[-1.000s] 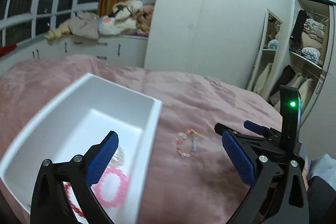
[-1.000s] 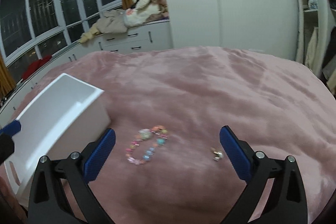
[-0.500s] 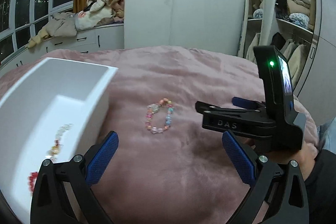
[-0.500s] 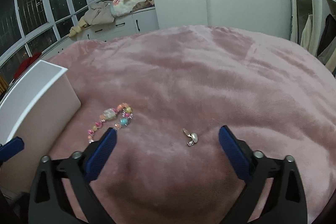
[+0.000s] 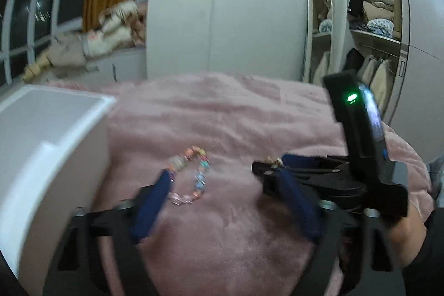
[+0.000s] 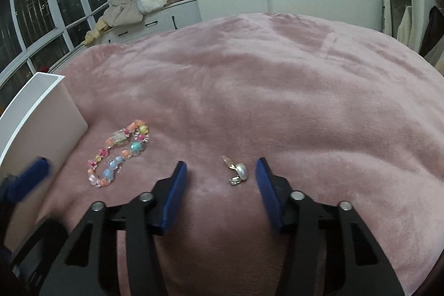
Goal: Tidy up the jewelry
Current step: 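Grasp the multicolour bead bracelet with the left tool while the right tool grasps the pearl charm, then lift and carry the bracelet and pearl charm over the white box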
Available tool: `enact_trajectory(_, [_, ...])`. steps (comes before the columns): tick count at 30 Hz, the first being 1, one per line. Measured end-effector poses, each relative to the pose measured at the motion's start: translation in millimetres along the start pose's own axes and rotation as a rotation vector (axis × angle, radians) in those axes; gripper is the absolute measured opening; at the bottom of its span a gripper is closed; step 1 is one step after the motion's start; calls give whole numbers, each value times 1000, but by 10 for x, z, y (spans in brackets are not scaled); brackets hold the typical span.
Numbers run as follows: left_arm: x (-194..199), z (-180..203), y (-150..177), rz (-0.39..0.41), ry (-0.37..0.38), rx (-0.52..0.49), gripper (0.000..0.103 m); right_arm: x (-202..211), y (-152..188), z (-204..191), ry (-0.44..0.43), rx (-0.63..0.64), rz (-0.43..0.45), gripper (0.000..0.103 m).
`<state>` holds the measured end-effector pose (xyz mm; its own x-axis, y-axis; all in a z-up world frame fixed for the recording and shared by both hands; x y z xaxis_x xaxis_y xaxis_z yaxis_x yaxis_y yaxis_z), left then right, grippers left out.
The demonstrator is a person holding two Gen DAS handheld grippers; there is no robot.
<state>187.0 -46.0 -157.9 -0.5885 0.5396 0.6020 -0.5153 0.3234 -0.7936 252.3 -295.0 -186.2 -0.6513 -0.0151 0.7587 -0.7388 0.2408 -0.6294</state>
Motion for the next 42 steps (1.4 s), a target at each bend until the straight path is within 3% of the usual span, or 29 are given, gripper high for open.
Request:
enact_trajectory(2, [-123,-41,-5,-23,-15,17,66,5,0,49,6,-17,2,37])
enact_trajectory(4, [-198,-89,-31,-30,-32,38,66,8,14,75,-7,-27,0,34])
enact_trajectory(10, [-348,-348,-183,0,-149,134,67,-8,27,53,9,-13,-5,33])
enact_trajectory(12, [-542,-415,-173,-74,-199,144,65,-10,30,44,9,-7,-6,28])
enact_trajectory(14, [-764,-456,-70,-193,-188,150,19,-16,37,13,0,6,-13,16])
enact_trajectory(15, [-842,-484,-20,-233,-181,158,17,-20,37,0,-1,12,-14,16])
enact_trajectory(28, [-700,-447,-60,-198,-96,168,15,226,-14,29,0,1,36,16])
enact_trajectory(33, [-591,-457,-56,-212,-8,213,15,333,-45,-1,6,29,55,16])
enact_trajectory(42, [-377,-390,-114,-192,34,207,15,486,-155,-79,-20,43,84,16])
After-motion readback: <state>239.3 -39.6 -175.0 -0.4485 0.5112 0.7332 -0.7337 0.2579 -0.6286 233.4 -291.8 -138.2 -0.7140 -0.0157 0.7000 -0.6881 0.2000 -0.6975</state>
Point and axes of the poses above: each gripper's, at about its wrist camera, not at the fingertips, and x roughly against the way its jaws point, z to its right, y to its underside, the point moved 6 cm from there along -x, roughly the way its jaws point, and after that the axes turned 5 degrees about -z, right-handed, at the moved point
